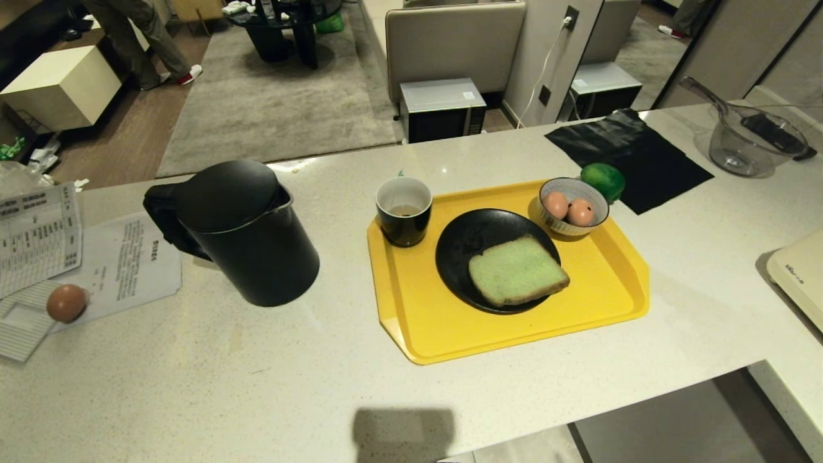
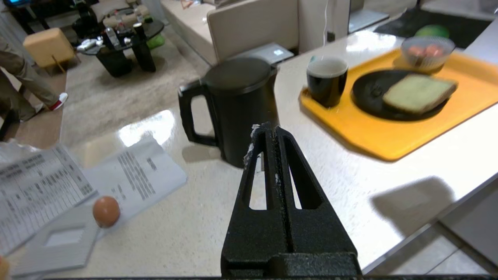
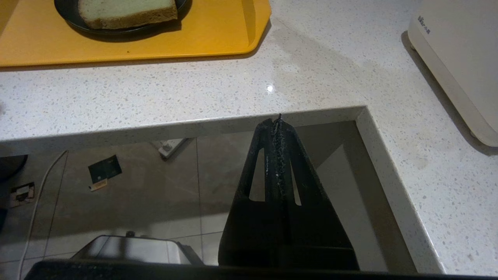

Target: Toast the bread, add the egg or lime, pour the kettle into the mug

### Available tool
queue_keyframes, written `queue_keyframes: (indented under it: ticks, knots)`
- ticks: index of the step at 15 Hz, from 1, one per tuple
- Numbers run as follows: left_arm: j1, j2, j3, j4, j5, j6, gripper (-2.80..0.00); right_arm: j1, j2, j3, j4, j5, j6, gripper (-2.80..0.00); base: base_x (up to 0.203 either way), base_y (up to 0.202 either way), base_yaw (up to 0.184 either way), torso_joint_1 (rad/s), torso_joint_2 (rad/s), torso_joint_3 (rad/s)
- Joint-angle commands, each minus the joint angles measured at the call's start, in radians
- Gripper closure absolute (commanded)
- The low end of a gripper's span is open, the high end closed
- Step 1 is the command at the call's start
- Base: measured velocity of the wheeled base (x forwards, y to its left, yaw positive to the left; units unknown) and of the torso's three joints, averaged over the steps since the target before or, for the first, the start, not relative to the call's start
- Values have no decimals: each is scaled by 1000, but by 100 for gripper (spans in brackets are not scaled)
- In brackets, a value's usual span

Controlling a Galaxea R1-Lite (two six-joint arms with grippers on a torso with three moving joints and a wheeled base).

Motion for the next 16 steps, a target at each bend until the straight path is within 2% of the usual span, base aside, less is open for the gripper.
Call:
queue_keyframes:
  ticks: [1, 3, 5, 8, 10, 11, 13, 14, 16]
  knots:
    - [0, -3, 257, -235, 23, 13, 0, 0, 0, 25, -2, 1, -1, 0, 0, 0, 0, 0, 0, 0]
    - [0, -3, 386, -339, 94, 22, 0, 0, 0, 25, 0, 1, -1, 0, 0, 0, 0, 0, 0, 0]
    - [0, -3, 399, -248, 134, 24, 0, 0, 0, 26, -1, 1, -1, 0, 0, 0, 0, 0, 0, 0]
    - [0, -3, 398, -21, 190, 11, 0, 0, 1, 26, -2, 1, -1, 0, 0, 0, 0, 0, 0, 0]
    - [0, -1, 396, -13, 198, 13, 0, 0, 1, 26, -1, 1, -1, 0, 0, 0, 0, 0, 0, 0]
    - [0, -3, 396, -12, 209, 1, 0, 0, 0, 26, -2, 1, -1, 0, 0, 0, 0, 0, 0, 0]
    - [0, -3, 396, -17, 223, -105, 0, 0, 1, 25, 0, 1, -1, 0, 0, 0, 0, 0, 0, 0]
    - [0, -3, 396, -20, 229, -132, 0, 0, 0, 25, 0, 1, -1, 0, 0, 0, 0, 0, 0, 0]
    - [0, -3, 396, -21, 229, -135, 0, 0, 0, 26, 0, 1, -1, 0, 0, 0, 0, 0, 0, 0]
